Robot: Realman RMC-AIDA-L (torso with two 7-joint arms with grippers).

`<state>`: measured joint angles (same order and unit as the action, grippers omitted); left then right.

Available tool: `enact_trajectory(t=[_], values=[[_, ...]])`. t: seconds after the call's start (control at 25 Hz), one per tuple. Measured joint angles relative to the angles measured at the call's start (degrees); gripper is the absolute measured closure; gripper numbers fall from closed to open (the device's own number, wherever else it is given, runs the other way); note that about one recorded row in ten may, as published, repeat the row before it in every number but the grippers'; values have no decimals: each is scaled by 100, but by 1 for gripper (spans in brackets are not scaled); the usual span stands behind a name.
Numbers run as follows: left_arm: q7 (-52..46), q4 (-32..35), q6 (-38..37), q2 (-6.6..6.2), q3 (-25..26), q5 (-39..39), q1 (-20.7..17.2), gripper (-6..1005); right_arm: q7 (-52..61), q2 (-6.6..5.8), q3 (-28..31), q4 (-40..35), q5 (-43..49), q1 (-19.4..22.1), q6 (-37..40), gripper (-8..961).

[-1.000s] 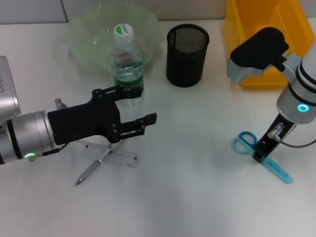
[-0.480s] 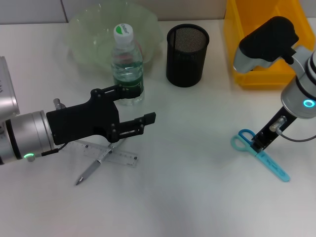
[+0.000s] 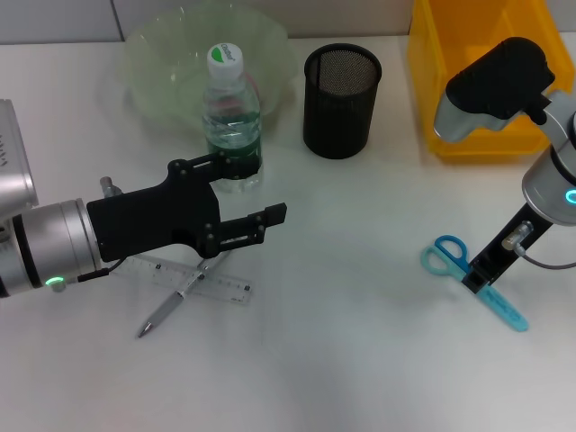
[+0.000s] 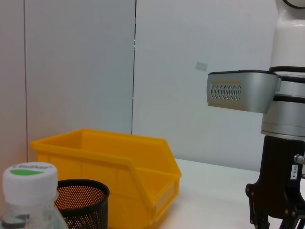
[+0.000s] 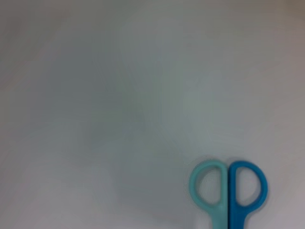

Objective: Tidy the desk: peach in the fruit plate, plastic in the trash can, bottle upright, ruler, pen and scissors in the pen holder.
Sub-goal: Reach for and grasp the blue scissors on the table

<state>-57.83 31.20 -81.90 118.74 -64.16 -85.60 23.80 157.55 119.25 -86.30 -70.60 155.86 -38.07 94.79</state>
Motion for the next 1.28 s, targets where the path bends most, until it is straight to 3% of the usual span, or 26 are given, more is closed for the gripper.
enact_trajectory(t=[0.2, 0.64, 1.28], values=[[0, 0, 6, 0, -17, 0, 3, 274, 1, 1, -22, -2, 16, -18, 47, 693], [0, 0, 2, 0, -16, 0, -25, 274, 23, 7, -61, 54, 36, -41, -19, 497], [0, -62, -7, 0, -4, 0, -20, 274, 50, 19, -62, 357, 41, -45, -286, 501]])
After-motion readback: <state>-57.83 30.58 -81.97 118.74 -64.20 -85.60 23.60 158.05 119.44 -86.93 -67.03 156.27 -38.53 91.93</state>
